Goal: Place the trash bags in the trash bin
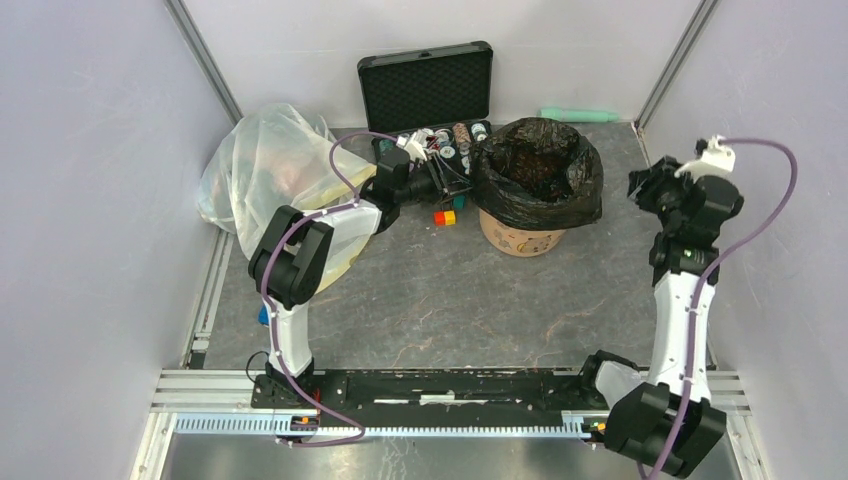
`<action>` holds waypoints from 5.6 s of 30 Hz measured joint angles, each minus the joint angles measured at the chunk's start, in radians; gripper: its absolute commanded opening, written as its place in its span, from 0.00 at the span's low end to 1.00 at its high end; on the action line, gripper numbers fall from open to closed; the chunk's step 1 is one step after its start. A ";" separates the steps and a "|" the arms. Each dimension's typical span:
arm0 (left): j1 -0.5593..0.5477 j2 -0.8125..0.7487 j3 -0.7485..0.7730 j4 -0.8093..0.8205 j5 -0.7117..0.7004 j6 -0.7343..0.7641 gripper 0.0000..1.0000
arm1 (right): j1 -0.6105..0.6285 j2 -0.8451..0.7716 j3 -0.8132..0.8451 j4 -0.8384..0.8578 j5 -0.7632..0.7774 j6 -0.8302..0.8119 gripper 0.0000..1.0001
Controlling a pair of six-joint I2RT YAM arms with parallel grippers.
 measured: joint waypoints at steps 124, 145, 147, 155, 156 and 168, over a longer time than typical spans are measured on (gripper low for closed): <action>-0.060 -0.477 -0.151 -0.352 -0.097 0.236 0.49 | 0.662 0.458 0.613 -0.626 0.438 -0.416 0.61; -0.060 -0.810 -0.267 -0.507 -0.184 0.337 0.52 | 0.724 0.120 0.336 -0.557 0.125 -0.578 0.98; -0.060 -0.830 -0.278 -0.512 -0.183 0.337 0.52 | 0.724 0.122 0.288 -0.539 0.156 -0.581 0.98; -0.060 -0.879 -0.324 -0.556 -0.185 0.338 0.53 | 0.726 0.164 0.209 -0.459 0.227 -0.595 0.98; -0.060 -0.887 -0.327 -0.565 -0.186 0.338 0.53 | 0.726 0.167 0.209 -0.452 0.235 -0.592 0.98; -0.058 -0.954 -0.331 -0.648 -0.264 0.358 0.69 | 0.726 0.304 0.357 -0.453 0.274 -0.569 0.98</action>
